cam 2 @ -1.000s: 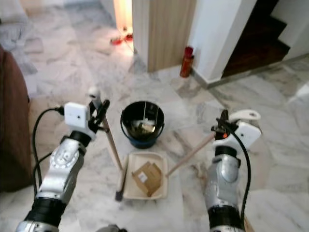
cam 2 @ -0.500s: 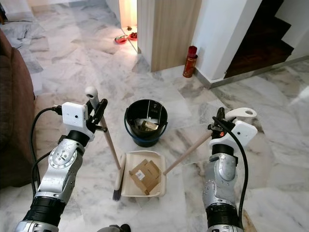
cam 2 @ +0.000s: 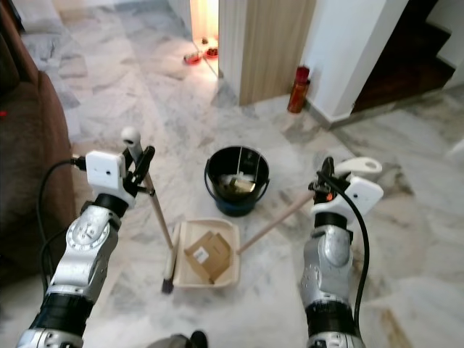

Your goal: Sweep floor

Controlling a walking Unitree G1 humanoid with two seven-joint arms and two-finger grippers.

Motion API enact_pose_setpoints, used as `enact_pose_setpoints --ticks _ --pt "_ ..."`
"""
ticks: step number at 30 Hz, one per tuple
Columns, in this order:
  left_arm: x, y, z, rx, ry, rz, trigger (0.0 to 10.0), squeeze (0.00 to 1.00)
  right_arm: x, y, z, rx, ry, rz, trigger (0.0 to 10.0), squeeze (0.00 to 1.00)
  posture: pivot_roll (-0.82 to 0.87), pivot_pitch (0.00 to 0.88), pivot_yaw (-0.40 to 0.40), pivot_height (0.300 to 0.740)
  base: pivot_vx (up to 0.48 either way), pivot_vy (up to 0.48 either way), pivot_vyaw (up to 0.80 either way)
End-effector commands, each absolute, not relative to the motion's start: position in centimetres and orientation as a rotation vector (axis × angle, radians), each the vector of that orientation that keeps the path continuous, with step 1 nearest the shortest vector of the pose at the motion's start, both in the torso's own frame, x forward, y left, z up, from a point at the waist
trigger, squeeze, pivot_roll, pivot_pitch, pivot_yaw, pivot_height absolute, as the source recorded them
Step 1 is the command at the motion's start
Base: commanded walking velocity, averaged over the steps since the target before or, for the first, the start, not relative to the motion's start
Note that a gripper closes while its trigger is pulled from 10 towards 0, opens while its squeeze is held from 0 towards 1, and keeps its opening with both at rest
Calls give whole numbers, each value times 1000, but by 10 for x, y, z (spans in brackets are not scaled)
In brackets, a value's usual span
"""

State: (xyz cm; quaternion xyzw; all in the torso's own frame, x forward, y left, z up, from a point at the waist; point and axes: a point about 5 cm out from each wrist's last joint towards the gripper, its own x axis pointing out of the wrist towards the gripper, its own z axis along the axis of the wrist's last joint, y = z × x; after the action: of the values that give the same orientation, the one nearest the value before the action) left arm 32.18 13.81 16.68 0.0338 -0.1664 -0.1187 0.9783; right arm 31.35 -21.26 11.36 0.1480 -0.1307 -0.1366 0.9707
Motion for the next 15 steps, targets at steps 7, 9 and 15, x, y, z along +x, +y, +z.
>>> enact_pose_setpoints --ticks 7,9,15 --pt "321 136 178 60 -382 -249 10000 0 317 -213 131 302 -331 -271 10000 0 191 120 -50 740 0 0 0" --pt "322 138 179 61 -381 -239 10000 0 318 -213 133 298 -337 -274 10000 0 191 126 -50 740 0 0 0" --pt "323 139 180 68 -383 -230 10000 0 320 -214 141 300 -364 -276 10000 0 191 132 -54 740 256 0 0"
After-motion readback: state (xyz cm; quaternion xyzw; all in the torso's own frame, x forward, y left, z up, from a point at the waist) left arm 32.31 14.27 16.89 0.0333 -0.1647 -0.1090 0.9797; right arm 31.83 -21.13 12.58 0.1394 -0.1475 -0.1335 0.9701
